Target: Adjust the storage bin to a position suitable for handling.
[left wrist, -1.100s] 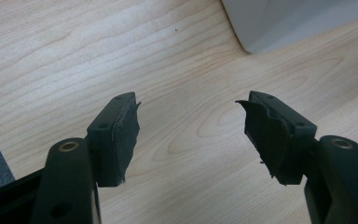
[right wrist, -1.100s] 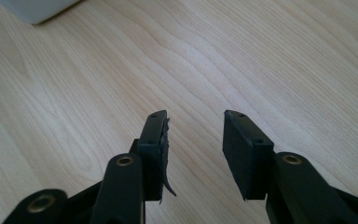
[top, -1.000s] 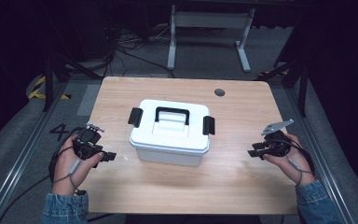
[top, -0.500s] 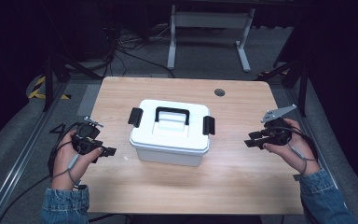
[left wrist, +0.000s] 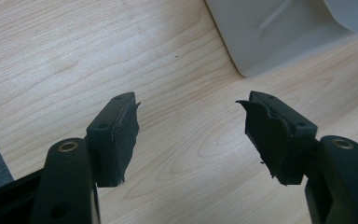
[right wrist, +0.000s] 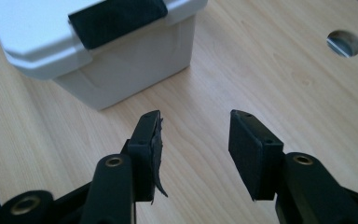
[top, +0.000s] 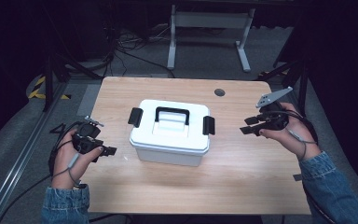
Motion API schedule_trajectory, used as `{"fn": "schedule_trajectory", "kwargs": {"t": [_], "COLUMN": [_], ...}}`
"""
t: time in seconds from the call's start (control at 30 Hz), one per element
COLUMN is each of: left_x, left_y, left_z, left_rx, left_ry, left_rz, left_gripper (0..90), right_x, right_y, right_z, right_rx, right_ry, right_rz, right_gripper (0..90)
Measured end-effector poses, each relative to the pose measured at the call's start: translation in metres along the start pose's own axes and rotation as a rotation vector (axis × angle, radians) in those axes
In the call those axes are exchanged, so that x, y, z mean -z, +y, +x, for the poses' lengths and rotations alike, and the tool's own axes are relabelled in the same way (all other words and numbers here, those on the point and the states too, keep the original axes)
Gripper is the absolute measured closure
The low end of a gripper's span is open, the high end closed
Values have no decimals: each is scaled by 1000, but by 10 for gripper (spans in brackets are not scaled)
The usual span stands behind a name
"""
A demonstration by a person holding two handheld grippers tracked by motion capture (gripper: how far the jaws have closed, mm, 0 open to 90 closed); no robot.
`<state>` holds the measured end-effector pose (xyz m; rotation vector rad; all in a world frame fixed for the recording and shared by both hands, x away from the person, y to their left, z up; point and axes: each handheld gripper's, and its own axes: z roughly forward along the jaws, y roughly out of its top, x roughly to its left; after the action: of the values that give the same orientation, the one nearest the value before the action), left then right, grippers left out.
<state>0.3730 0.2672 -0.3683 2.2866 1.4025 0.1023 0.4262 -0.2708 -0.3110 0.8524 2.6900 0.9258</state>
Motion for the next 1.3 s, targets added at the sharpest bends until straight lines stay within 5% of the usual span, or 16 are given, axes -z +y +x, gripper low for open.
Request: {"fn": "schedule_trajectory", "kwargs": {"t": [0.13,0.23,0.77,1.3], "left_x": [0,0,0,0], "left_y": [1,2,3,2], "left_z": [0,1,1,3], "left_rx": [7,4,1,5], "left_ry": [-4,-6,-2,-6], "left_rz": [-7,-2,1,-6], "left_gripper": [355,355,354,352], "right_x": [3,3,-3,-36], "right_y": [9,15,59,120], "right_z": [-1,-4,6,26], "right_rx": [-2,-63,26,119], "right_ry": [4,42,70,135], "right_rz": [-7,22,13,-5], "right_gripper": [538,540,513,507]}}
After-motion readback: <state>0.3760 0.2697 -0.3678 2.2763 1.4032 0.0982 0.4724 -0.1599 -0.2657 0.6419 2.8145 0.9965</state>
